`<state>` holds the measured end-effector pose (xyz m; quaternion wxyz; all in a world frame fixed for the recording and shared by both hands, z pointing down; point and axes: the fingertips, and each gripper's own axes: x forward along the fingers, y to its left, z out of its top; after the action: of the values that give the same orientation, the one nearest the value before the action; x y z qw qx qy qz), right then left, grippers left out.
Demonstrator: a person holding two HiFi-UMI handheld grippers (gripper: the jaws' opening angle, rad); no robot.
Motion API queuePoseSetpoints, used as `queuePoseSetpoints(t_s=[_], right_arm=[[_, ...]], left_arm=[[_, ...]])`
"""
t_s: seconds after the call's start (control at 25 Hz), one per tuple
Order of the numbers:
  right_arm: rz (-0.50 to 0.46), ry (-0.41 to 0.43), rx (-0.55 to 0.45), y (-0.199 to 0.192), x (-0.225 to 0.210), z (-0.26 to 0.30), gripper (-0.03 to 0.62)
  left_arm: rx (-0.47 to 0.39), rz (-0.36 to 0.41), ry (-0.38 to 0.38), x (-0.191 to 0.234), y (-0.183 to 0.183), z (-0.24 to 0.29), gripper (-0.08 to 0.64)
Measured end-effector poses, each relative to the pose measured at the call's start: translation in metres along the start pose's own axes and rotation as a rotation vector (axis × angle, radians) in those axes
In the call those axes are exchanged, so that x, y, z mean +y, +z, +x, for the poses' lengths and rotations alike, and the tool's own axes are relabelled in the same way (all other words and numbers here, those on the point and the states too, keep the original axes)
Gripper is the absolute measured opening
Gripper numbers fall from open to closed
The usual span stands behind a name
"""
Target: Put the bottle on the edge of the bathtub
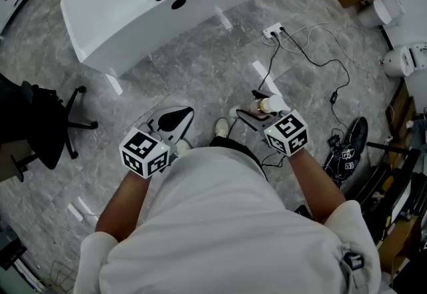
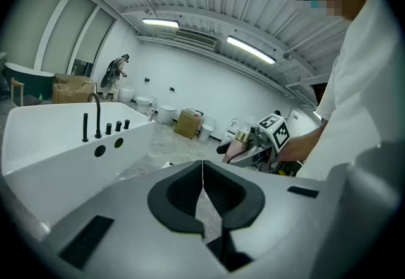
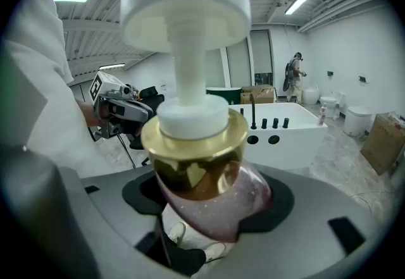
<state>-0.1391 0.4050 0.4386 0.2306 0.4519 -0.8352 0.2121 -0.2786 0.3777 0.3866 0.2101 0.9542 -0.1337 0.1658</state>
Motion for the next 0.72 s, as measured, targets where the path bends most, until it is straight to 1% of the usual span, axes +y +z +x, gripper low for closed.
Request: queuePoseSetpoints(t_s=[0.12, 0.24, 0.4, 0.52, 0.72], right_arm=[[-0.013, 0.005, -0.001, -0.004, -0.031, -0.015, 0.304], [-0.032, 0.005, -0.008, -0.005, -0.064, -0.026, 0.304], [-0.041, 0.006, -0.005, -0.010, -0.102, -0.035, 0.302], [-0.036, 0.001, 0.008, -0.010, -0.130, -0.036, 0.302], [-0.002, -0.010, -0.006, 0.004, -0.173, -0.025, 0.302]], left_arm=[[-0.014, 0.002, -0.014, -0.017, 0.017, 0.036, 0.020], [-0.006, 0.015, -0.020, -0.029, 0.027, 0.073, 0.020], [0.002, 0.036, -0.011, -0.037, 0.040, 0.111, 0.020], [0.000, 0.033, -0.009, -0.039, 0.052, 0.131, 0.020], [0.040, 0.038, -0.030, -0.026, 0.063, 0.157, 0.020]])
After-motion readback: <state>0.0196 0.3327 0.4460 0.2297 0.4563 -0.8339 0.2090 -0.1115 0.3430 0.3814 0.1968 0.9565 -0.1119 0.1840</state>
